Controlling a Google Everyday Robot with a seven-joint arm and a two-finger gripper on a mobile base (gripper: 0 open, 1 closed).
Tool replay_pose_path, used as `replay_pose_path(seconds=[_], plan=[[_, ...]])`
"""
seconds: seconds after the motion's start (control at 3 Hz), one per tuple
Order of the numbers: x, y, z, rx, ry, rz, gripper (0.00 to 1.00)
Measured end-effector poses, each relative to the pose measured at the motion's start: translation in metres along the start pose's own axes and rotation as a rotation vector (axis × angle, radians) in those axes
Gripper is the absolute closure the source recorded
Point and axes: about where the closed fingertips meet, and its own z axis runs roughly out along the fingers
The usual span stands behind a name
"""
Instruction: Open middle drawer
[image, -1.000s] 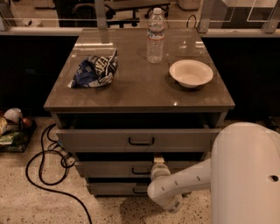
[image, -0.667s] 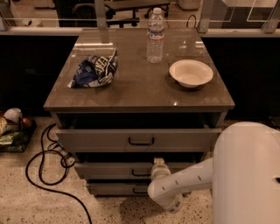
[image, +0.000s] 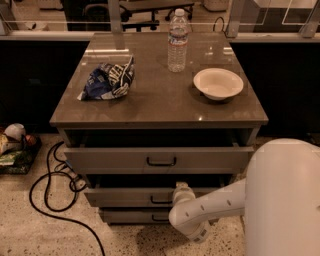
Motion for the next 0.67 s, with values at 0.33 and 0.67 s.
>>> replay_pose_path(seconds=[0.33,0.67], plan=[[0.0025,0.0128,-0.0155,-0.001,0.014,0.004,1.00],[0.0033,0.0143,-0.0218,0.000,0.019,0.006,1.00]])
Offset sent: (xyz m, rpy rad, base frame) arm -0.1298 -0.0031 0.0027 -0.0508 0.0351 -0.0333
